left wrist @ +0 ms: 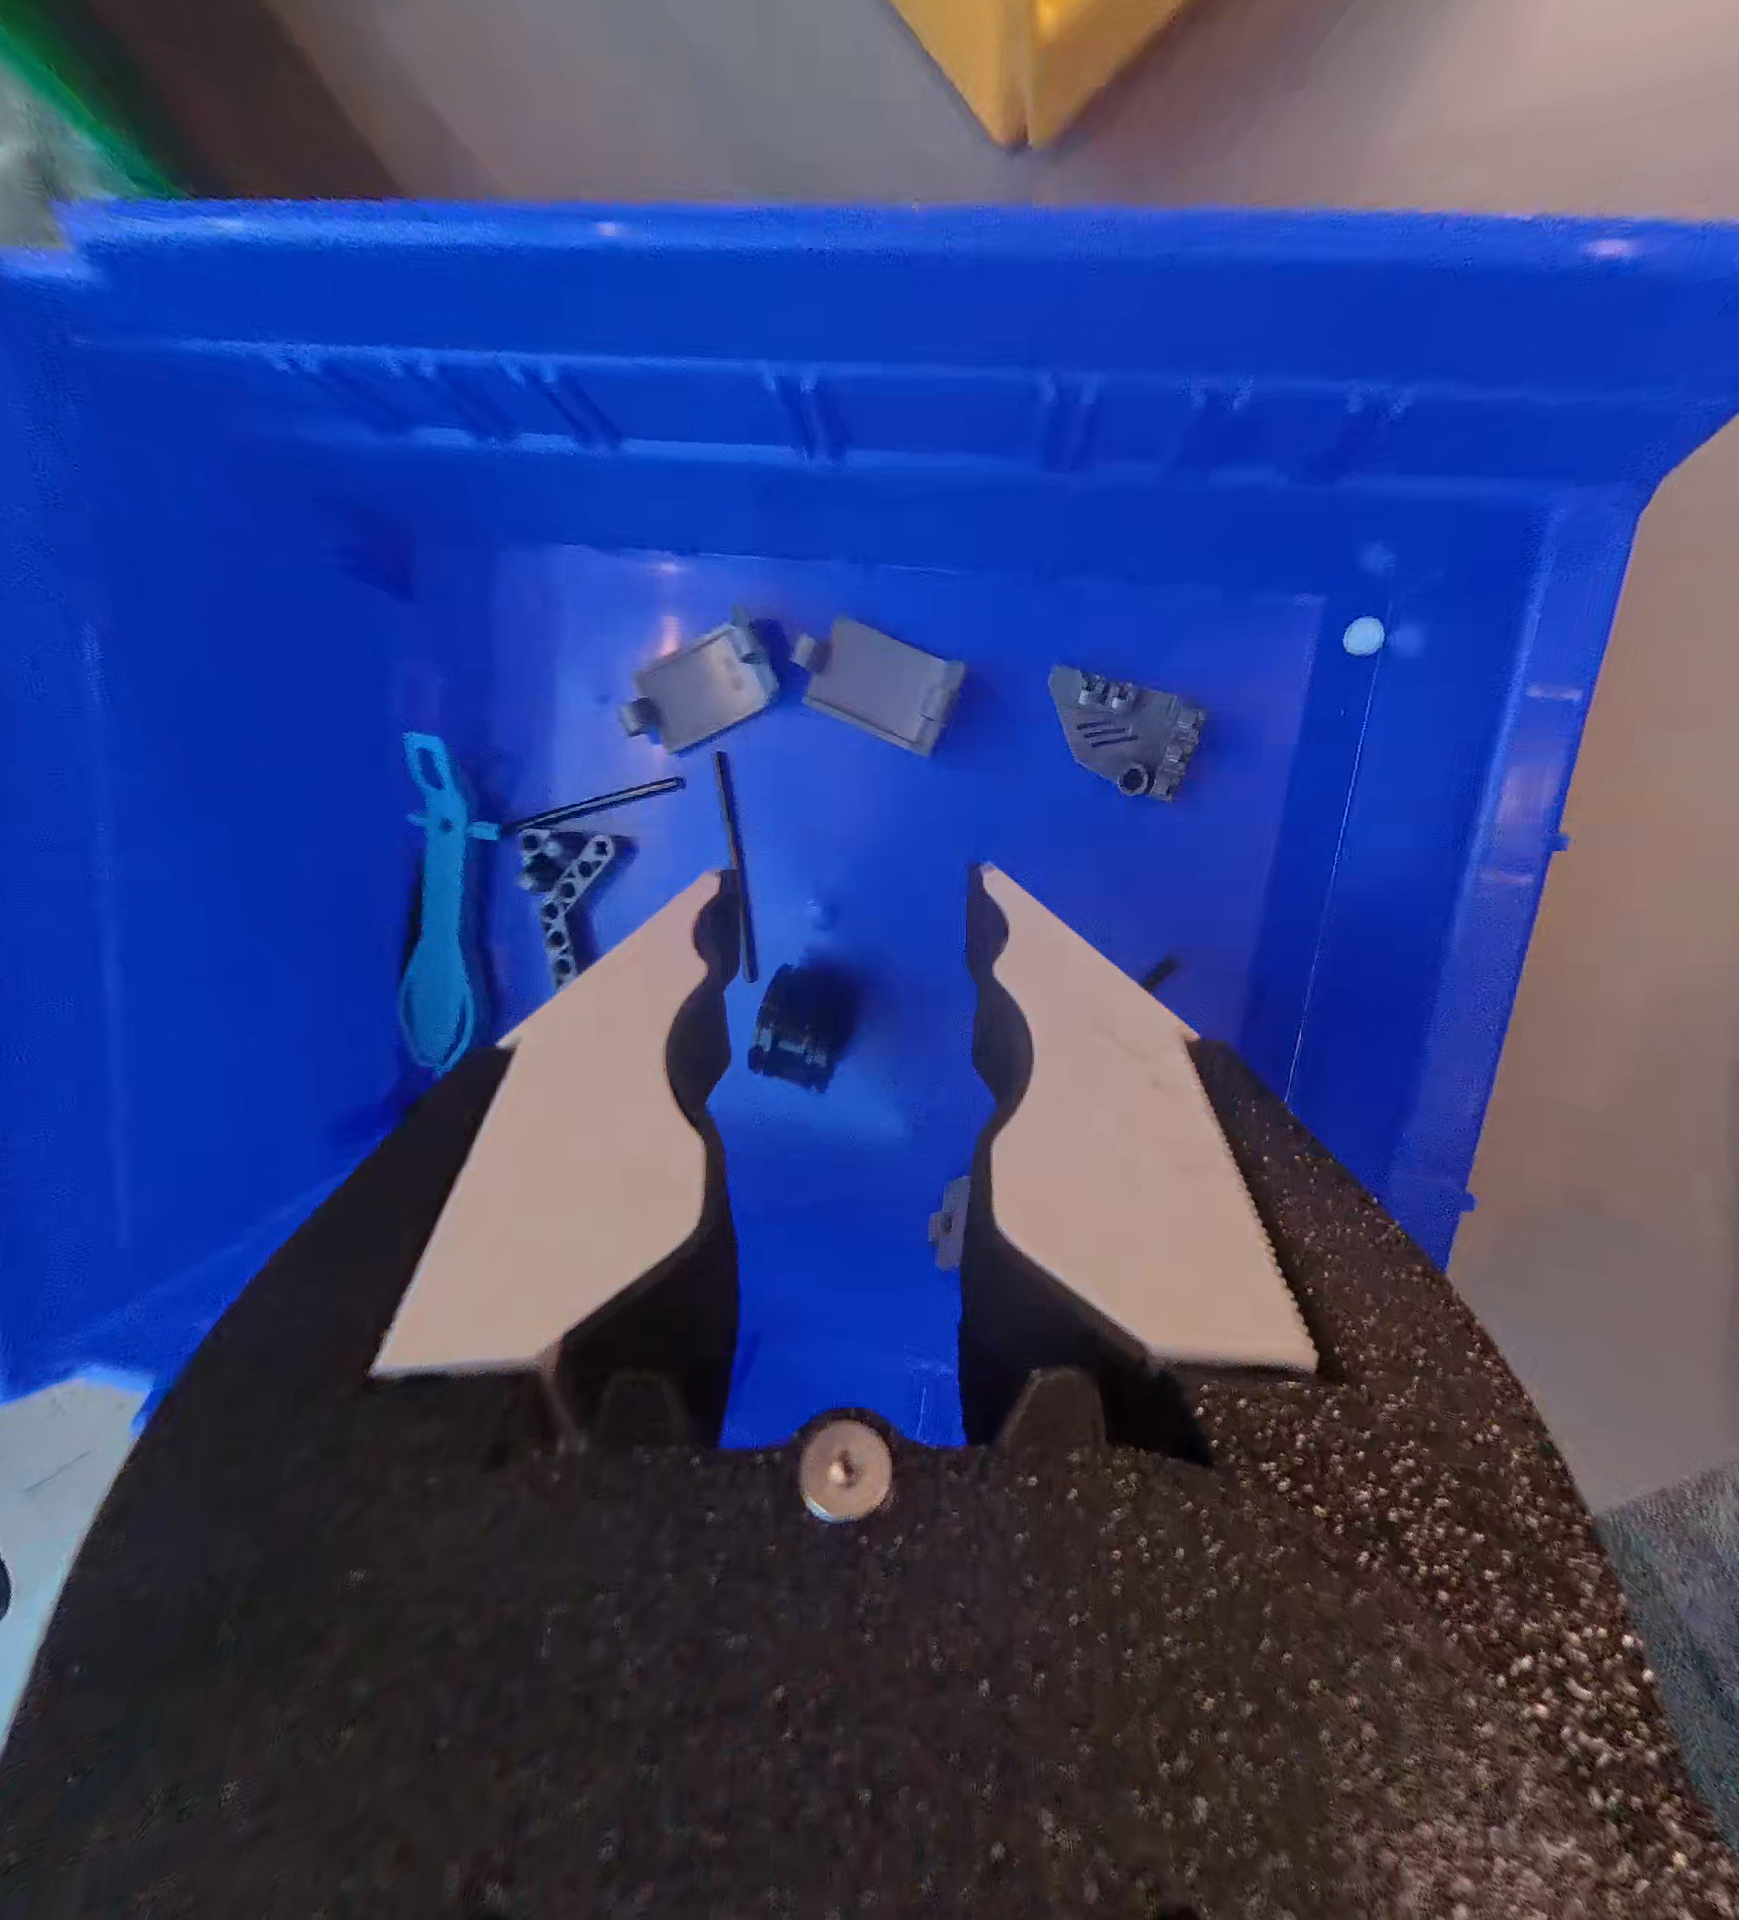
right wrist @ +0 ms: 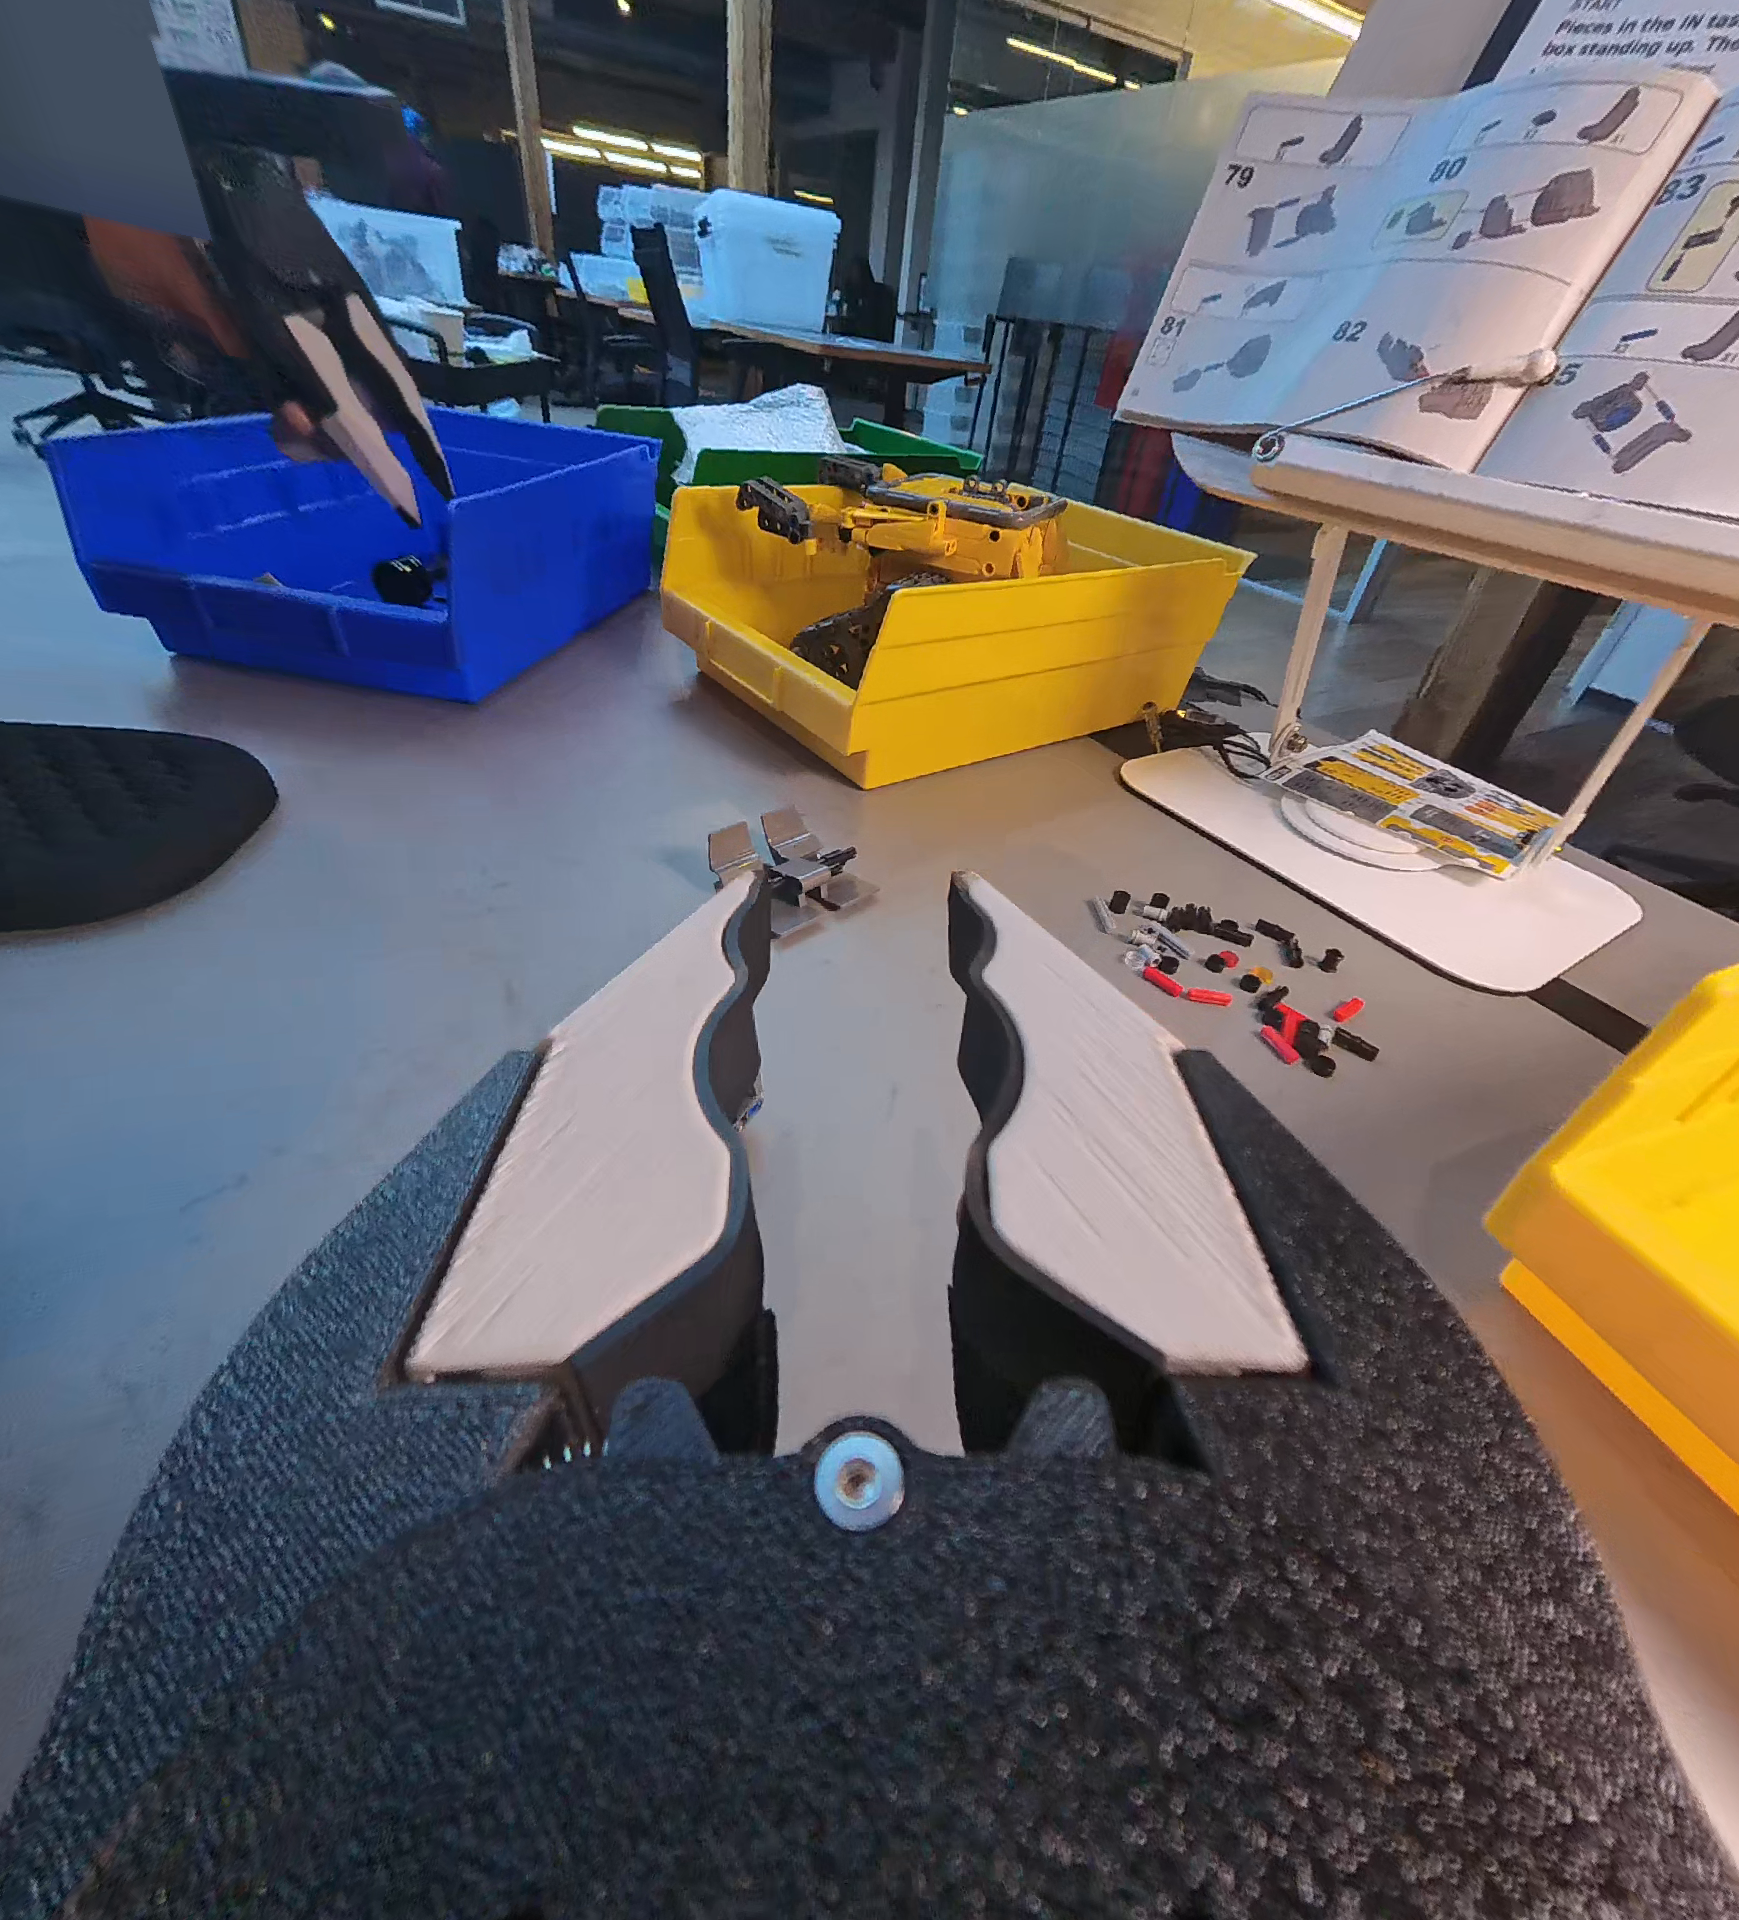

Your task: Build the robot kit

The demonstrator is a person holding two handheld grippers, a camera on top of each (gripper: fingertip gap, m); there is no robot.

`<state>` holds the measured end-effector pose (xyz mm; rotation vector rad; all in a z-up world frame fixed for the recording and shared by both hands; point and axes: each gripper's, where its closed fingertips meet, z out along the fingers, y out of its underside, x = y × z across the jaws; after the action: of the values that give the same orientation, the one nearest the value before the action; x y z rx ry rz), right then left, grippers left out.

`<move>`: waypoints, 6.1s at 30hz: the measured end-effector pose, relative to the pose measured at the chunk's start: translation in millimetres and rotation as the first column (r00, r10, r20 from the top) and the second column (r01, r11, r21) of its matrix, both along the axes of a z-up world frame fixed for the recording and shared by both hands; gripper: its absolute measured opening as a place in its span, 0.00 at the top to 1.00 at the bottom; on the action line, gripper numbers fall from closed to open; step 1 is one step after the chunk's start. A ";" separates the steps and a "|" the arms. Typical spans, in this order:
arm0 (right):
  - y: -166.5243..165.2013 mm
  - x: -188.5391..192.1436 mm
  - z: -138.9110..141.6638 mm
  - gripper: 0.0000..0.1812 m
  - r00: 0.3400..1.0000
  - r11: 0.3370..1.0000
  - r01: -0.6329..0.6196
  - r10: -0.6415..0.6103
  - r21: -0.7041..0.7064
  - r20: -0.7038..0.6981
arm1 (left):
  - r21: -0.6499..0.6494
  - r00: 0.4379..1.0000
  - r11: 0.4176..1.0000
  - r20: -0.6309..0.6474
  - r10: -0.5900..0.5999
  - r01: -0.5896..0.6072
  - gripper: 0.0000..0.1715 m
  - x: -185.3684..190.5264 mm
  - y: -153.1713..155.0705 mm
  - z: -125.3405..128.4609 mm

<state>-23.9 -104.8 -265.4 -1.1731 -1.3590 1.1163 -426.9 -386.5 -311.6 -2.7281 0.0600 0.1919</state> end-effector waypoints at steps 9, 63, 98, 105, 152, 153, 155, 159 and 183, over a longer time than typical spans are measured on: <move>-1.7 -4.0 -11.8 0.81 0.999 1.000 0.020 -0.021 0.016 0.040 | -0.190 0.977 0.967 -0.097 -0.188 0.167 0.94 8.8 32.3 -59.5; 30.0 16.4 -111.3 0.86 0.648 0.996 -0.083 0.069 -0.020 0.759 | 0.818 0.791 0.575 0.331 -0.515 0.032 0.73 294.8 232.3 30.9; 116.3 -144.5 8.6 0.88 0.921 0.966 0.256 -0.238 -0.020 0.310 | 0.799 0.918 0.598 0.188 -0.349 0.064 0.71 263.5 238.7 22.5; 137.0 -180.4 -41.2 0.90 0.710 0.986 0.004 -0.120 0.166 0.694 | 0.793 0.914 0.605 0.197 -0.356 0.065 0.72 264.3 239.1 20.4; 18.1 -57.7 -108.3 0.98 0.290 0.795 -0.604 0.289 -0.060 0.912 | 0.763 0.916 0.633 0.155 -0.370 0.127 0.72 268.6 239.0 9.5; 17.4 -56.5 -110.0 0.98 0.293 0.799 -0.598 0.294 -0.066 0.910 | 0.763 0.917 0.633 0.149 -0.369 0.130 0.72 268.4 238.9 9.6; 18.2 -56.2 -111.5 0.97 0.295 0.804 -0.590 0.298 -0.072 0.908 | 0.766 0.918 0.629 0.148 -0.369 0.130 0.72 268.1 238.6 11.3; 20.9 -60.1 -106.5 0.94 0.295 0.810 -0.578 0.319 -0.098 0.901 | 0.771 0.916 0.624 0.151 -0.372 0.127 0.72 267.8 238.3 14.2; 22.3 -72.8 -80.7 0.93 0.558 0.875 -0.467 0.402 -0.126 0.726 | 0.752 0.901 0.637 0.142 -0.409 0.171 0.72 280.1 237.5 8.4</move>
<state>-96.8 -82.4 -346.1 -1.3256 -2.4257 0.9103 -146.8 -149.0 -303.2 -1.8681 0.2817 -0.2593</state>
